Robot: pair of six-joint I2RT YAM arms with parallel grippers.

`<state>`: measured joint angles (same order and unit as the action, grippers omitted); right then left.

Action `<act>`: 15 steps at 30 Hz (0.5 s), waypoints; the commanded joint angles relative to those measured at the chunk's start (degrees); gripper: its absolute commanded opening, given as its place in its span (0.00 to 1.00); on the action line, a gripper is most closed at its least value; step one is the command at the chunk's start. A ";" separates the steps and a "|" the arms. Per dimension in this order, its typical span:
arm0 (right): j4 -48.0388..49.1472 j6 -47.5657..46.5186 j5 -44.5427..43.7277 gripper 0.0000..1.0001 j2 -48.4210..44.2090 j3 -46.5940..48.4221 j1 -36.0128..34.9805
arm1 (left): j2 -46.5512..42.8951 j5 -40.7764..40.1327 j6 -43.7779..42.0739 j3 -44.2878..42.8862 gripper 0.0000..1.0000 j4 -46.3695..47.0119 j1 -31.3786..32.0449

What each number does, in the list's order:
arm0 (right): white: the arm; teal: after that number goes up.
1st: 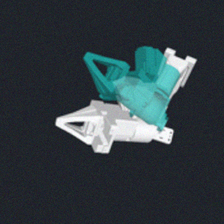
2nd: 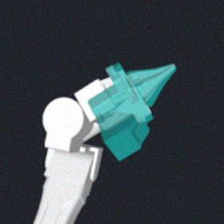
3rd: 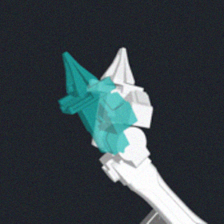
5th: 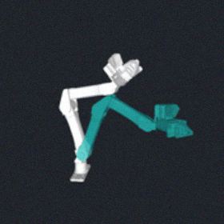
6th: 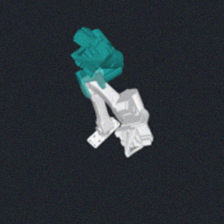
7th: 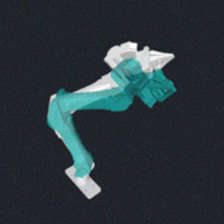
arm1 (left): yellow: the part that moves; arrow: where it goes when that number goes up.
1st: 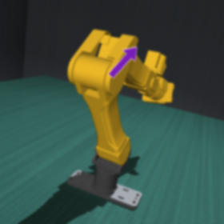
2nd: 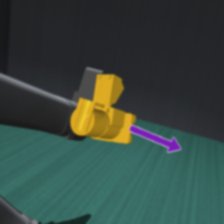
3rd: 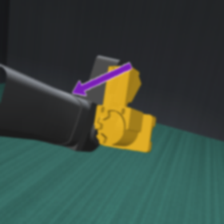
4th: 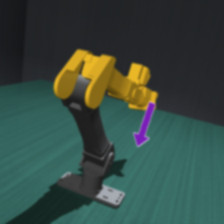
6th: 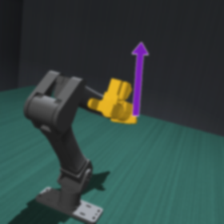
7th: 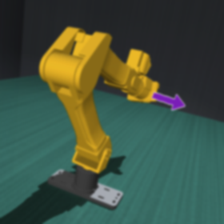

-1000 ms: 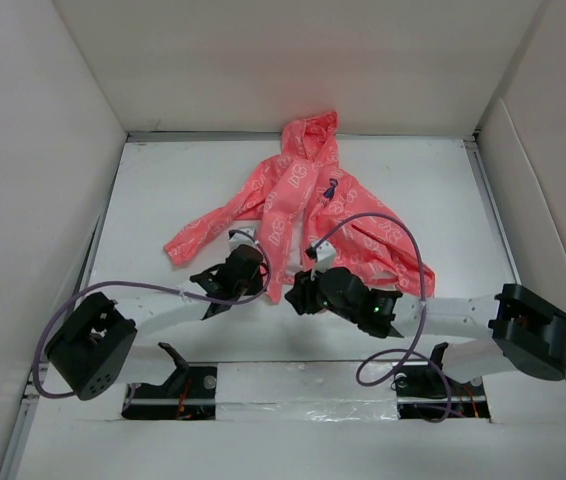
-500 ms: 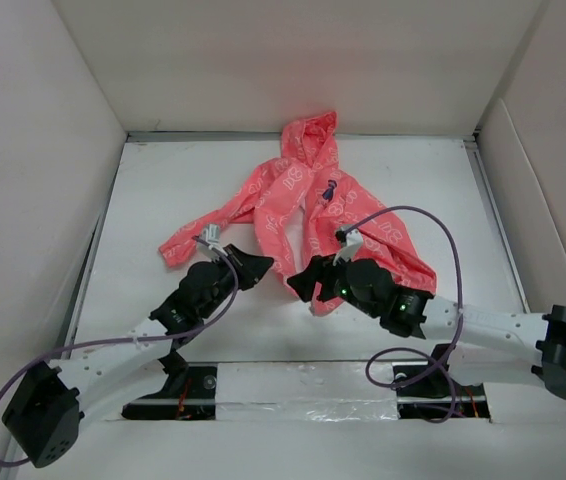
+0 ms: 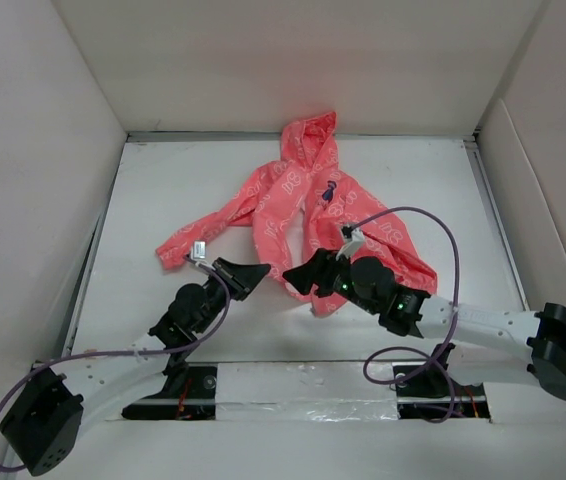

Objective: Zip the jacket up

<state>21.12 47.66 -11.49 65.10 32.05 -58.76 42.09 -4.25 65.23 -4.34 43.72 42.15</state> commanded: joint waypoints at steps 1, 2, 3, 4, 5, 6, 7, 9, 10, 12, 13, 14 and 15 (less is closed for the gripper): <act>6.89 2.17 -0.11 0.68 -0.32 -2.86 0.23 | -0.69 0.91 1.39 0.64 0.00 9.44 -0.23; 7.09 3.05 -0.03 0.66 -0.24 -3.05 0.23 | -0.60 0.82 1.22 0.91 0.00 9.88 -0.23; 7.09 3.14 0.49 0.65 -0.15 -2.96 0.23 | -0.51 0.65 0.87 0.91 0.00 10.06 -0.23; 6.74 3.40 0.93 0.63 0.46 -2.61 0.23 | -0.51 0.21 0.69 1.00 0.00 9.98 -0.23; 6.48 4.10 1.46 0.62 0.73 -2.52 0.23 | -0.43 -0.05 0.60 1.09 0.00 10.24 -0.23; 6.47 4.54 2.34 0.61 0.99 -2.43 0.23 | -0.43 -0.14 0.16 1.35 0.00 10.59 -0.23; 6.47 4.81 2.78 0.59 1.17 -2.52 0.23 | -0.34 -0.40 -0.28 1.35 0.00 10.94 -0.23; 7.61 5.69 2.87 0.58 1.61 -3.22 0.23 | 0.01 -1.11 -1.24 1.09 0.00 11.03 0.30; 10.23 5.60 2.70 0.57 1.78 -3.57 0.23 | 0.62 -1.72 -1.42 1.00 0.00 11.12 1.08; 12.44 5.51 2.96 0.55 2.40 -4.10 0.75 | 1.33 -2.16 -1.86 1.00 0.00 12.00 1.97; 13.15 5.34 3.31 0.52 2.66 -3.76 0.75 | 2.20 -2.51 -1.78 1.00 0.00 12.35 2.75; 13.24 5.16 3.49 0.51 3.10 -3.40 0.75 | 2.56 -2.52 -1.86 1.09 0.00 13.05 2.76; 13.33 5.25 4.44 0.49 3.80 -2.62 0.75 | 2.82 -2.52 -1.86 1.26 0.00 13.40 2.76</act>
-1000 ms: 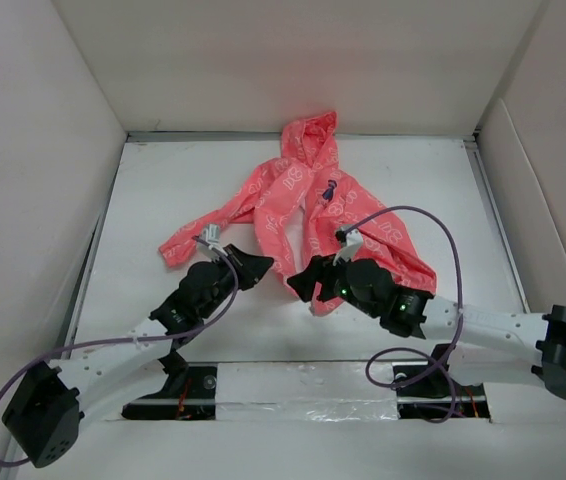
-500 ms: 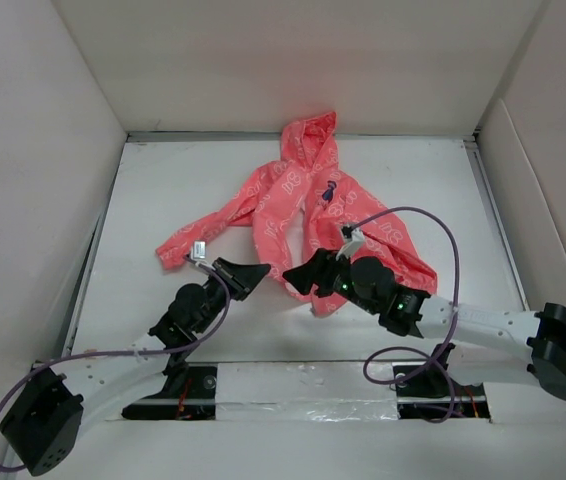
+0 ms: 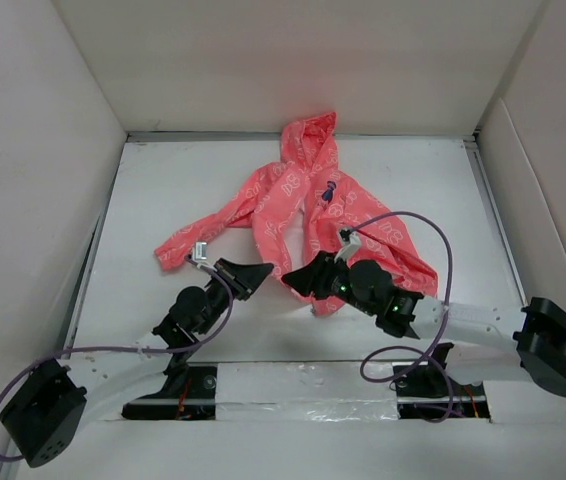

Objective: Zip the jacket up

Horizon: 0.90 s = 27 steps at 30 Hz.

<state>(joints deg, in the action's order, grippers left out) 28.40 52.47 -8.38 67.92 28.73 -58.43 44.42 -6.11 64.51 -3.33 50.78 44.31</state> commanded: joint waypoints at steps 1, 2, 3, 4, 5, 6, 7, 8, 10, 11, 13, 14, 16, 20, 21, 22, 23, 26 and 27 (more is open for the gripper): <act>6.66 0.53 1.87 0.49 1.42 0.89 0.43 | 1.01 -0.66 -1.05 0.43 0.00 6.69 0.60; 7.27 0.62 2.31 0.49 1.69 0.89 0.43 | 1.19 -0.66 -0.97 0.52 0.00 7.48 0.60; 8.15 0.88 2.49 0.49 2.04 0.80 0.43 | 1.28 -0.83 -0.88 0.96 0.00 7.83 0.60; 10.07 1.06 2.67 0.50 2.39 0.10 0.43 | 1.28 -0.92 -0.79 1.22 0.00 8.45 0.60; 11.14 1.84 2.67 0.50 2.48 -0.42 0.43 | 1.28 -0.92 -0.62 1.83 0.00 9.50 0.60; 12.28 2.02 2.41 0.50 2.57 -0.95 0.43 | 1.28 -0.92 -0.53 1.93 0.00 9.86 0.60; 13.68 2.29 2.32 0.48 2.39 -1.83 0.43 | 1.10 -0.92 -0.61 2.01 0.00 10.12 0.60; 13.96 2.55 2.06 0.48 2.31 -2.10 0.43 | 1.02 -0.92 -0.53 2.10 0.00 10.30 0.60; 13.79 3.08 1.79 0.48 1.95 -2.36 0.43 | 0.49 -1.18 -0.53 2.37 0.00 10.30 0.60; 13.35 3.08 1.70 0.52 1.52 -2.54 0.43 | 0.31 -1.27 -0.53 2.45 0.00 10.65 0.60; 10.29 2.99 1.53 0.62 1.16 -2.54 0.43 | -0.65 -1.71 -0.44 2.81 0.00 10.91 0.60; 9.92 3.17 1.18 0.64 1.07 -2.89 0.43 | -0.83 -1.63 -0.53 2.81 0.00 11.44 0.60; 13.92 4.30 0.13 0.67 1.51 -4.03 0.43 | -0.74 -1.02 -0.79 2.89 0.00 12.14 0.60; 23.18 6.06 2.04 0.62 3.71 -5.62 2.27 | 0.49 0.83 -0.26 3.07 0.00 16.53 0.60; 24.75 5.55 2.58 0.62 4.84 -5.35 2.79 | 0.49 0.92 0.00 3.07 0.00 16.63 0.60; 27.21 5.11 3.54 0.61 5.37 -4.66 2.80 | 0.49 1.18 0.00 3.07 0.00 16.71 0.60; 28.28 4.67 4.51 0.59 5.82 -4.21 2.80 | 0.40 1.27 -0.35 3.07 0.00 16.80 0.60; 32.14 3.43 6.01 0.55 7.22 -3.94 2.80 | 0.14 1.89 -0.44 3.07 0.00 16.72 0.60; 33.72 3.00 6.01 0.53 7.49 -4.21 2.80 | 0.14 2.06 -0.53 3.07 0.00 16.63 0.60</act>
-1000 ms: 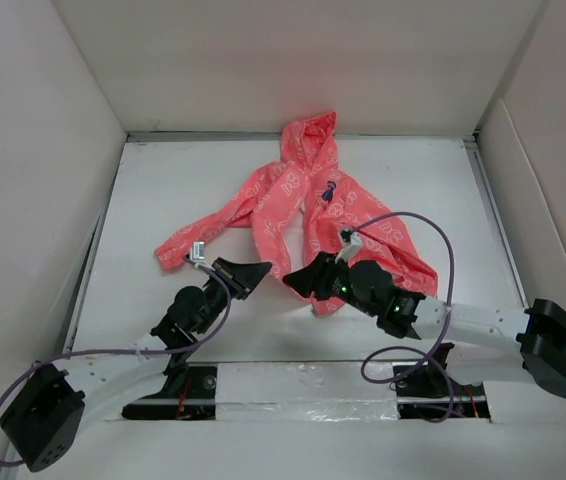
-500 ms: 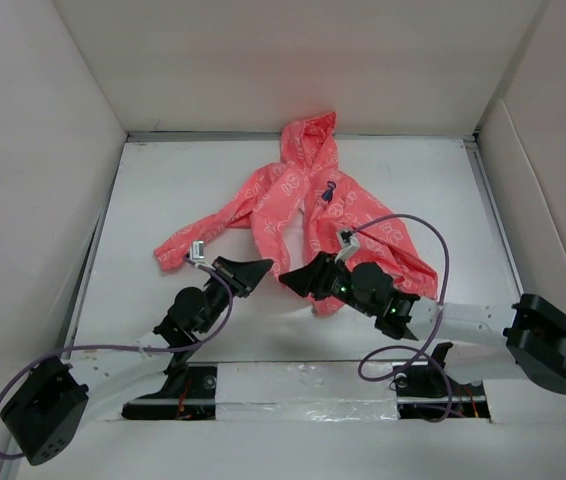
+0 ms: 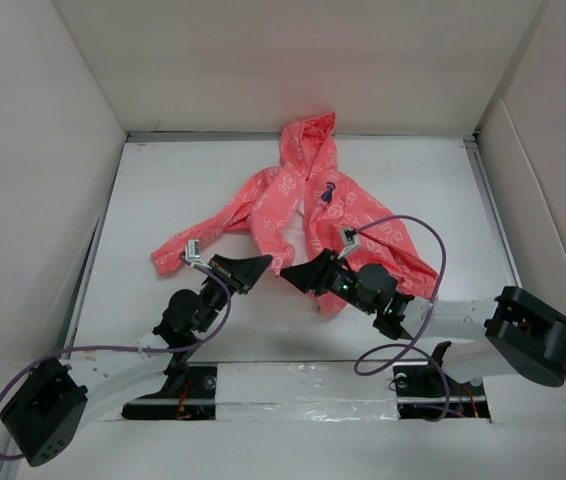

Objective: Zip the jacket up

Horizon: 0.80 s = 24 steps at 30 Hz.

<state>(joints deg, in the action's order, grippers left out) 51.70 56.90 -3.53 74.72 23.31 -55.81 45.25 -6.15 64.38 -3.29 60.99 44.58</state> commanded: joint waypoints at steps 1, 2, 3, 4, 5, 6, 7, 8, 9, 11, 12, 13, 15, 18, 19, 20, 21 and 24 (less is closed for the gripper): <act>11.83 -1.62 1.24 0.51 1.13 1.04 0.18 | -1.04 2.46 -0.31 4.42 0.00 6.16 0.33; 11.93 -1.71 1.24 0.50 1.31 0.95 0.18 | -1.22 2.46 -0.22 4.61 0.00 5.98 0.33; 12.10 -2.41 1.42 0.49 1.39 1.03 0.18 | -1.40 2.55 0.04 5.04 0.00 5.89 0.33; 12.19 -2.85 1.77 0.48 1.40 1.12 0.18 | -2.09 2.38 0.04 5.31 0.00 5.72 0.33; 11.93 -3.11 1.95 0.48 1.13 1.47 0.18 | -2.54 2.11 0.22 5.40 0.00 4.76 0.33; 11.50 -3.72 2.21 0.46 1.04 1.65 0.18 | -3.06 1.94 0.48 5.57 0.00 4.14 0.33; 10.97 -4.08 2.99 0.45 1.04 1.91 0.18 | -3.94 1.50 0.48 5.66 0.00 3.61 0.33; 10.79 -4.17 3.09 0.45 0.87 2.00 0.18 | -4.38 1.32 0.48 5.75 0.00 2.91 0.33; 10.87 -4.17 3.09 0.45 0.96 1.83 0.18 | -4.73 1.14 0.48 5.84 0.00 2.64 0.33; 12.63 -4.17 4.94 0.45 1.13 1.21 0.18 | -5.26 0.88 0.40 5.84 0.00 2.20 0.33; 13.76 -4.00 5.02 0.44 1.57 0.43 0.18 | -5.26 0.97 0.48 5.84 0.00 2.29 0.33; 16.13 -3.73 4.85 0.42 1.75 -0.10 0.18 | -5.00 0.97 0.57 5.84 0.00 2.29 0.33; 18.68 -3.47 4.67 0.34 2.10 -1.16 0.18 | -4.74 1.05 0.83 5.93 0.00 2.38 0.33; 20.72 -3.82 3.97 0.26 1.84 -2.30 0.18 | -4.56 1.41 0.92 6.01 0.00 2.47 0.33; 20.81 -4.08 3.88 0.23 1.57 -2.48 0.18 | -4.47 1.58 1.01 6.10 0.00 2.47 0.33; 20.72 -4.34 3.88 0.16 1.40 -2.48 0.18 | -4.56 1.67 1.01 6.19 0.00 2.29 0.33; 20.63 -4.78 3.88 0.13 1.13 -2.39 0.18 | -4.56 1.76 1.01 6.19 0.00 2.12 0.33; 18.10 -6.01 4.06 0.00 -0.44 -1.69 0.18 | -5.26 1.76 0.58 5.93 0.00 0.01 0.33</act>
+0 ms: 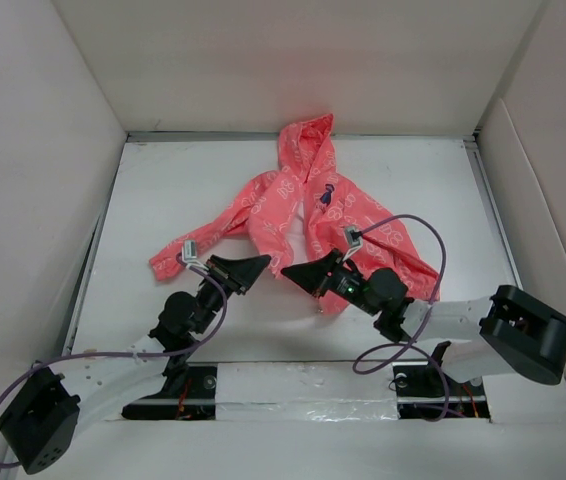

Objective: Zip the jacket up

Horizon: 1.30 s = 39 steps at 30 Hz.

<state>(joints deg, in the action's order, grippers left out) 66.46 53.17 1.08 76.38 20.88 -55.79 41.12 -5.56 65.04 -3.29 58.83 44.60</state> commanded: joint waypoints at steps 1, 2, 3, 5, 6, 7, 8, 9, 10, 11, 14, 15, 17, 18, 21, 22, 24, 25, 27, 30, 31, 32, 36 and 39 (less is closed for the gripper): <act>2.20 -2.63 -0.55 0.00 -2.11 1.00 0.16 | -1.48 1.17 -0.52 5.75 0.00 1.30 0.31; 0.97 -2.98 -0.55 0.00 -3.59 1.44 0.16 | -2.01 1.17 -1.22 5.40 0.00 -1.23 0.31; -0.96 -4.03 -0.38 0.00 -4.48 1.96 0.16 | -2.71 1.26 -2.97 4.09 0.00 -3.26 0.31; -9.91 -6.05 0.32 0.00 -7.11 3.45 0.68 | -4.99 0.56 -5.17 1.55 0.06 -12.62 0.31; -14.29 -8.32 0.32 0.00 -10.25 5.72 1.38 | -5.87 0.20 -7.36 -0.73 0.07 -15.73 0.31; -24.69 -9.73 0.59 0.00 -11.76 7.40 1.91 | -7.62 -1.19 -8.34 -1.88 0.10 -19.33 0.31; -29.58 -11.66 1.37 0.00 -13.00 9.33 2.61 | -8.33 -1.90 -9.22 -2.94 0.13 -25.89 0.31; -34.76 -15.25 2.25 0.00 -14.49 11.18 3.40 | -9.12 -2.60 -10.79 -4.86 0.16 -28.91 0.84; -42.38 -17.03 5.74 0.00 -14.76 14.59 5.41 | -10.35 -3.22 -11.85 -5.49 0.24 -31.21 0.84; -45.59 -18.78 8.73 0.00 -14.51 16.10 6.73 | -10.97 -3.31 -12.91 -5.93 0.30 -34.28 0.84; -55.11 -23.54 22.40 0.00 -10.56 21.47 12.18 | -12.91 -3.66 -16.77 -7.96 0.42 -38.59 0.84; -55.64 -25.11 26.47 0.00 -9.07 22.26 13.41 | -13.17 -3.84 -18.18 -8.74 0.43 -39.13 0.84; -57.58 -25.30 36.04 0.00 -4.94 24.19 16.05 | -13.79 -2.71 -19.94 -8.93 0.43 -37.66 0.84; -56.62 -24.70 38.27 0.00 -3.88 24.29 16.06 | -13.79 -1.92 -21.60 -8.93 0.42 -36.86 0.84; -54.51 -23.73 44.96 0.00 -0.62 25.08 17.21 | -13.70 0.81 -25.11 -9.97 0.41 -34.92 0.84; -53.37 -23.20 46.36 0.00 -0.36 25.17 17.21 | -14.05 1.08 -26.00 -10.24 0.42 -34.83 0.84; -52.66 -21.89 48.83 0.00 -0.79 25.17 18.26 | -14.67 1.87 -28.54 -10.60 0.42 -34.13 0.84; -52.66 -21.53 49.45 0.00 -1.14 25.34 18.26 | -15.02 2.13 -29.08 -10.68 0.43 -33.87 0.84; -52.57 -20.04 51.12 0.00 -1.32 25.52 19.75 | -14.41 4.32 -30.83 -10.68 0.46 -31.85 0.84; -50.46 -16.62 54.81 0.00 0.43 25.52 20.28 | -11.43 7.75 -32.51 -11.39 0.46 -30.27 0.84; -49.42 -15.91 55.69 0.00 0.96 25.61 20.28 | -9.94 8.63 -32.86 -11.39 0.45 -29.65 0.84; -49.14 -15.38 56.48 0.00 1.40 25.61 20.28 | -9.23 10.90 -33.04 -11.39 0.45 -28.08 0.84; -48.18 -13.36 57.01 0.00 2.20 25.79 20.28 | -7.64 13.91 -32.69 -10.51 0.43 -25.08 0.84; -45.46 -11.43 57.37 0.00 2.37 25.70 20.28 | -7.55 14.87 -31.99 -10.16 0.42 -23.94 0.84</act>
<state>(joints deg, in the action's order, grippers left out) 15.49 38.68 55.24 79.00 44.21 -35.59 34.02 5.87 33.89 -12.23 28.51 45.06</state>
